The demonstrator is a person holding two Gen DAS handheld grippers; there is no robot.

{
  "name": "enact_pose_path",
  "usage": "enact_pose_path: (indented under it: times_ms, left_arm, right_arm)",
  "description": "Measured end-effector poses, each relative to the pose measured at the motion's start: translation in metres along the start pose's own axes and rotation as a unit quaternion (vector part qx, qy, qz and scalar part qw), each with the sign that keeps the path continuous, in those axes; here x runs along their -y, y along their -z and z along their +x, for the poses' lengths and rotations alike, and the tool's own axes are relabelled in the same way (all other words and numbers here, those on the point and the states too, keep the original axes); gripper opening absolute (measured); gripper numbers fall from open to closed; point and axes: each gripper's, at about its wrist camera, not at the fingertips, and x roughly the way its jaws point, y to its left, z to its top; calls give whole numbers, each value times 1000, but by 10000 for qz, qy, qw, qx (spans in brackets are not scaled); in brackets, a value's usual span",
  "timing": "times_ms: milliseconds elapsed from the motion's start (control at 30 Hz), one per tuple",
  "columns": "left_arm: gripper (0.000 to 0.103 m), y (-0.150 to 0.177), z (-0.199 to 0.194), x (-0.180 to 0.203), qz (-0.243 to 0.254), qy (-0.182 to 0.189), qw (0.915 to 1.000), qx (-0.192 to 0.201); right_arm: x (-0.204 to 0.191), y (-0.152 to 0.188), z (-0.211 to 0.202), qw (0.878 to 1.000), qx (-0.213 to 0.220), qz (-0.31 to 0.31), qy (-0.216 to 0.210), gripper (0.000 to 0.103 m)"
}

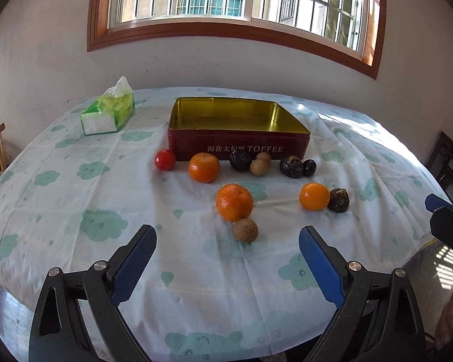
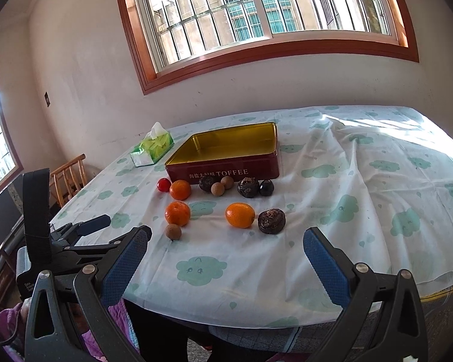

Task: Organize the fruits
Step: 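Move both tools toward the fruits in front of the red tin, then grasp the brown longan with the left tool while the right tool grasps a dark fruit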

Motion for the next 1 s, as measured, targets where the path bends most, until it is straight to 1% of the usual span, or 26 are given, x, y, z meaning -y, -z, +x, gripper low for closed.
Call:
enact_pose_path:
  times_ms: [67, 133, 200, 267, 300, 333, 433, 467, 500, 567, 600, 633, 700, 767, 833, 1000]
  left_arm:
    - [88, -1, 8, 1, 21, 83, 9999, -121]
    - [80, -2, 18, 2, -18, 188, 9994, -299]
    - [77, -3, 27, 4, -36, 276, 9988, -410]
    - [71, -3, 37, 7, -10, 280, 9980, -564]
    - [62, -3, 43, 8, -2, 321, 9973, -665]
    - [55, -3, 48, 9, -6, 344, 9966, -754]
    - [54, -2, 58, 9, -70, 369, 9953, -888]
    - [54, -1, 61, 8, -94, 359, 9949, -938]
    - [50, -1, 64, 7, -129, 381, 9943, -989]
    - [39, 0, 66, 5, -154, 405, 9947, -932]
    - [28, -1, 67, 3, -162, 361, 9950, -919]
    - [26, -1, 68, 1, -196, 383, 9949, -914]
    - [26, 0, 68, -3, -341, 449, 9945, -884]
    - [26, 1, 66, -4, -370, 444, 9944, -889]
    - [26, 2, 60, -5, -420, 424, 9948, -824]
    - [26, -1, 36, -7, -461, 450, 9964, -545]
  right_arm:
    - [4, 1, 1, 10000, -23, 59, 16, 103]
    - [10, 2, 3, 9999, -45, 95, 68, 103]
    - [16, 1, 5, 9999, -76, 92, 121, 103]
    - [25, 0, 8, 9998, -84, 177, 103, 103]
    - [30, 0, 10, 9997, -105, 231, 63, 102]
    - [32, 1, 12, 9996, -133, 240, 49, 98]
    - [38, 2, 20, 9995, -259, 160, 84, 91]
    - [41, 3, 22, 9994, -284, 188, 78, 91]
    - [43, 4, 24, 9992, -305, 246, 55, 91]
    - [49, 4, 27, 9990, -320, 320, 28, 91]
    - [50, 4, 27, 9990, -325, 316, 28, 91]
    - [50, 3, 29, 9990, -329, 287, 29, 91]
    - [50, 2, 33, 9991, -364, 206, -9, 91]
    - [50, 0, 43, 9987, -504, 50, -39, 88]
    - [49, -3, 53, 9975, -674, -187, -55, 79]
    - [47, -11, 80, 9927, -967, -720, -98, 64]
